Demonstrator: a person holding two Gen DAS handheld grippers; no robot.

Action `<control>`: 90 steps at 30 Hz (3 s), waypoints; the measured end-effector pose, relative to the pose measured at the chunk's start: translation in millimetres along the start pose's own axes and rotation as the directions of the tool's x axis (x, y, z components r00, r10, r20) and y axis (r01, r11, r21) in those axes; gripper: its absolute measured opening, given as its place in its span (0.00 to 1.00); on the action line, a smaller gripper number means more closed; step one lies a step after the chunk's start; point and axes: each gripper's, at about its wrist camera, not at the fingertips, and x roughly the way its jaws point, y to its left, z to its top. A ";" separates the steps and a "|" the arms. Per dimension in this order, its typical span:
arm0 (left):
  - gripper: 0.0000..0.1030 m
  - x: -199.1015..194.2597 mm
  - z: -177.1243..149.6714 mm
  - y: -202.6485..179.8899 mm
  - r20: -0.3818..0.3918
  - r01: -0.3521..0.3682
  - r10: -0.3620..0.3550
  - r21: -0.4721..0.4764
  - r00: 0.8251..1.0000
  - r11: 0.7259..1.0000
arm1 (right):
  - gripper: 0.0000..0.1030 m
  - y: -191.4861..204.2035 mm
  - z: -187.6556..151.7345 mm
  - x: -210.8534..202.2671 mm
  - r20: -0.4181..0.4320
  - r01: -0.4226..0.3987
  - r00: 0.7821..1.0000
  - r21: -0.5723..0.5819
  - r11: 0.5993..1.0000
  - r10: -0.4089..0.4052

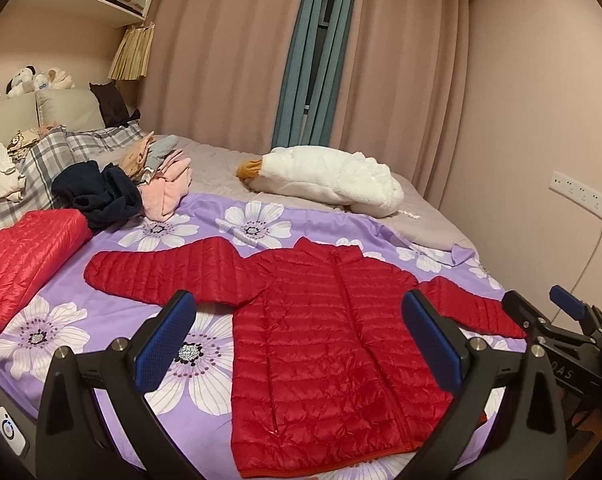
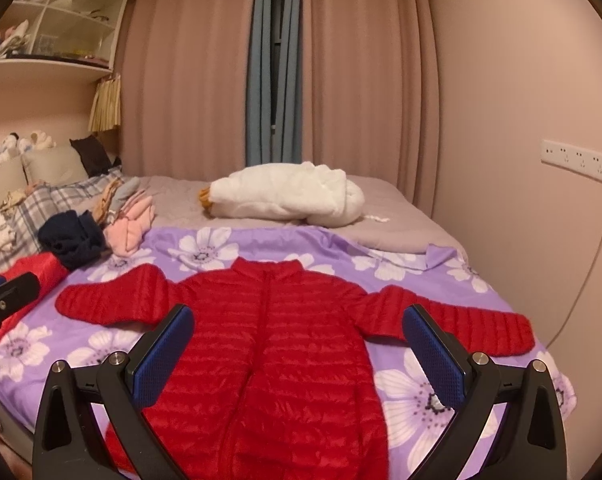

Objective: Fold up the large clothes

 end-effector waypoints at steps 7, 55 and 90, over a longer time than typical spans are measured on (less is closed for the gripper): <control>1.00 -4.6 -1.4 8.3 0.009 0.006 -0.006 -0.061 1.000 0.998 | 1.00 -2.7 -0.4 -4.5 0.020 -0.019 1.000 0.017 1.000 0.018; 1.00 -7.8 8.5 75.7 0.027 -0.030 0.037 -0.213 0.999 0.977 | 1.00 39.8 -3.1 32.7 0.003 0.090 0.996 0.041 0.995 -0.090; 1.00 -10.9 4.8 61.9 0.024 -0.025 0.029 -0.156 0.999 0.987 | 1.00 46.3 -7.9 40.7 -0.051 0.115 0.992 0.002 0.993 -0.115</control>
